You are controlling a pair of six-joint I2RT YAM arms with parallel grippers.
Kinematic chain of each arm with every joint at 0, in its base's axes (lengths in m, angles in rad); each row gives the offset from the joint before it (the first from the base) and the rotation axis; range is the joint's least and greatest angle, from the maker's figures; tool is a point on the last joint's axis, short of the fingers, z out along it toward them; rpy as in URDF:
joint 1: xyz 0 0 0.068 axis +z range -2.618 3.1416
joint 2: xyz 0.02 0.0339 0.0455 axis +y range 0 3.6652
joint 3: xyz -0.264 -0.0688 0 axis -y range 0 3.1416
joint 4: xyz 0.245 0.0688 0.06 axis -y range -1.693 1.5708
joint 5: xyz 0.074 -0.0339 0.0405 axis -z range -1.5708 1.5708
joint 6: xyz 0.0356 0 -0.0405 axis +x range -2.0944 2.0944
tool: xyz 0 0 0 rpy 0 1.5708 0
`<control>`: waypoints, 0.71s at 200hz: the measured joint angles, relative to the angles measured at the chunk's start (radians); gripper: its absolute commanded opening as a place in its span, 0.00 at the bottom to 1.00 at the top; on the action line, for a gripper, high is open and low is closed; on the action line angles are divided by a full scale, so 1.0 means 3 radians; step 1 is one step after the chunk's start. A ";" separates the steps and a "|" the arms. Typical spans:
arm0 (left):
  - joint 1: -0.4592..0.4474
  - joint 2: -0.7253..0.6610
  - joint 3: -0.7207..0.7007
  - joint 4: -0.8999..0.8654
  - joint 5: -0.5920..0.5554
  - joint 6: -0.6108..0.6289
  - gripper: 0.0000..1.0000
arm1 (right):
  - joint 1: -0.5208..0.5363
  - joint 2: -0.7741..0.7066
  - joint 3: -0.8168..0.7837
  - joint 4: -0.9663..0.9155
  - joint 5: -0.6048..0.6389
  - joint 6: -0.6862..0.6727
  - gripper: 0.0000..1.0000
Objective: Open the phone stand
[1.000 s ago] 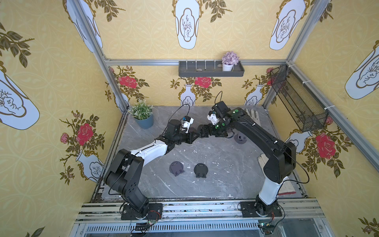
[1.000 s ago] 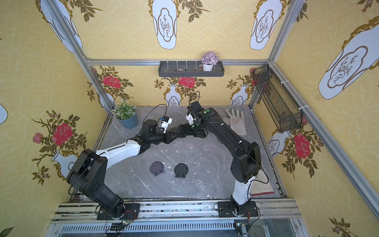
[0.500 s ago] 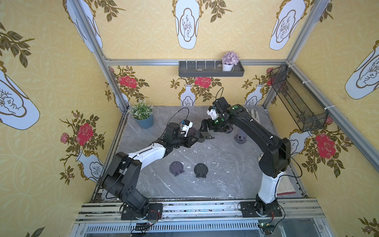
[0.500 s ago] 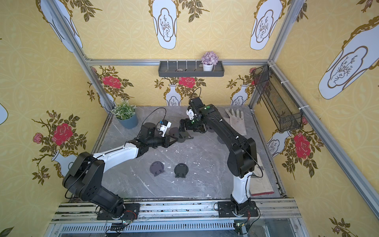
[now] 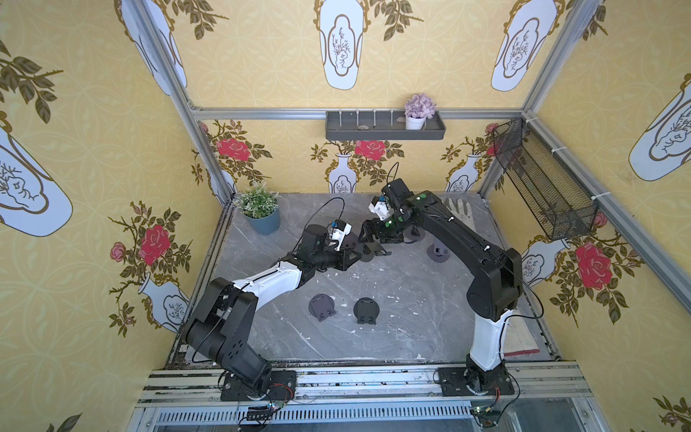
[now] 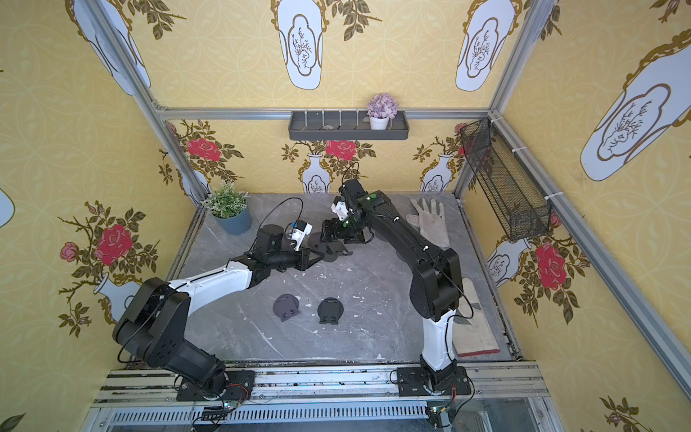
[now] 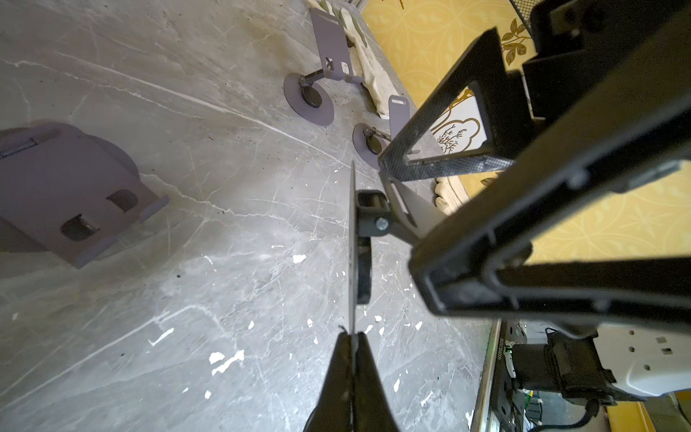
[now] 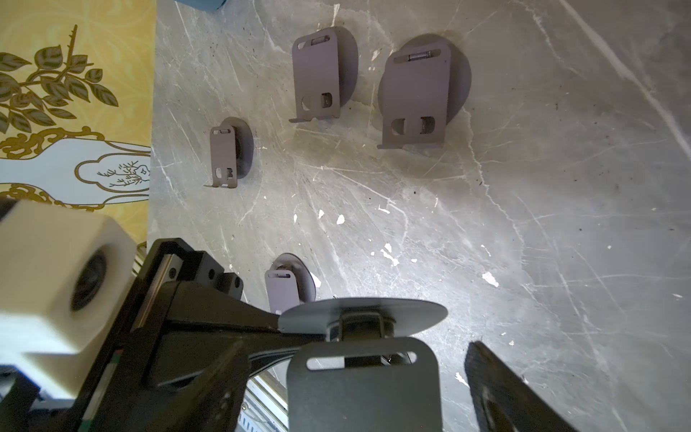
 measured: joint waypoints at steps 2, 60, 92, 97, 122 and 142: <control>0.0000 0.0000 0.0001 0.0001 0.0000 0.0001 0.00 | 0.0001 0.0000 -0.0005 0.0006 -0.0004 -0.0001 0.82; 0.0000 0.0004 0.0013 -0.0005 0.0003 0.0028 0.00 | 0.0013 0.0000 -0.0048 0.0061 -0.0060 0.0000 0.64; 0.0001 0.0008 0.0034 -0.0036 0.0005 0.0043 0.00 | 0.0015 0.0003 -0.0003 0.0038 -0.0013 0.0000 0.58; 0.0001 0.0008 0.0038 -0.0034 0.0004 0.0042 0.00 | 0.0018 0.0003 0.0014 0.0032 0.0000 0.0000 0.57; 0.0003 0.0010 0.0057 0.0008 -0.0004 0.0033 0.00 | 0.0019 0.0003 0.0098 -0.0020 0.0065 0.0001 0.57; 0.0001 0.0027 0.0062 0.0081 0.0004 -0.0034 0.00 | 0.0041 0.0003 0.0195 -0.0090 0.0168 0.0004 0.57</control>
